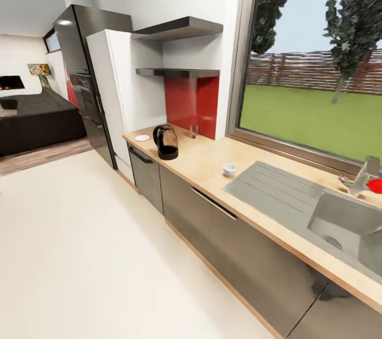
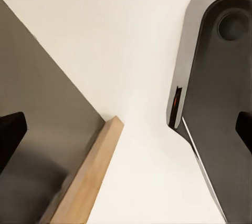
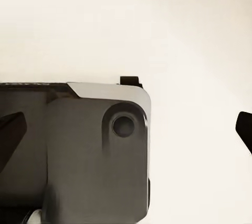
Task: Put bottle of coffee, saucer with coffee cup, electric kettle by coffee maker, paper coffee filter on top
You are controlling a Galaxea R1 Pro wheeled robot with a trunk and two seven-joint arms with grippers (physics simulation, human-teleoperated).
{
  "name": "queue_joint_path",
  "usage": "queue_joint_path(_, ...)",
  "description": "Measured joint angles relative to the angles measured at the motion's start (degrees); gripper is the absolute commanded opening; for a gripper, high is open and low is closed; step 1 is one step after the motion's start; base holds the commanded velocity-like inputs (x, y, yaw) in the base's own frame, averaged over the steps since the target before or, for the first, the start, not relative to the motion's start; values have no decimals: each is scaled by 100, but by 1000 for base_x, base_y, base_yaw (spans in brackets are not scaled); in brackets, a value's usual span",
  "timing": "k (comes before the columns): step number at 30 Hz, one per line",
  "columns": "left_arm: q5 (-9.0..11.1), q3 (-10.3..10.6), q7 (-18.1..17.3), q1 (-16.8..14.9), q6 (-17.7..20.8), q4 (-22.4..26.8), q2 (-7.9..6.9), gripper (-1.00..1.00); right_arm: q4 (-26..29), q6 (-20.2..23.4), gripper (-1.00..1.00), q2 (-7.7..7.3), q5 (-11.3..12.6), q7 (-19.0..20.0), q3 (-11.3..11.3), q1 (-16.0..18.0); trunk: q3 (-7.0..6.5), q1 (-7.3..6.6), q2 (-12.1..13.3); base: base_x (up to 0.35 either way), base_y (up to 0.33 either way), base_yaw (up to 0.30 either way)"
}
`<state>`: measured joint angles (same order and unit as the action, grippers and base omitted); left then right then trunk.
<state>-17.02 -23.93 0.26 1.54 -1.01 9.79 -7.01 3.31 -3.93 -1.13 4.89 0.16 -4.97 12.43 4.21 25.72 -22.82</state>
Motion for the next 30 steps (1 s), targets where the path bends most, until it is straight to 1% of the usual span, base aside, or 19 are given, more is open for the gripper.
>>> queue_joint_path(13, -7, 5, 4, -4, -2, 0, -39, 100, 0, 0, 100, 5, -2, 0, -7, 0, 34, 1, 1, 312, 107, 271)
queue_joint_path(24, -14, 6, 13, -5, -2, -1, -5, 100, -1, -1, 100, 4, -4, 0, -1, 0, 64, 3, 0, 36, 13, 271)
queue_joint_path(30, -8, 5, 12, -4, -2, 0, 2, 100, 0, -1, 100, 6, -3, 0, -2, 0, 80, 0, 0, 229, 0, 272)
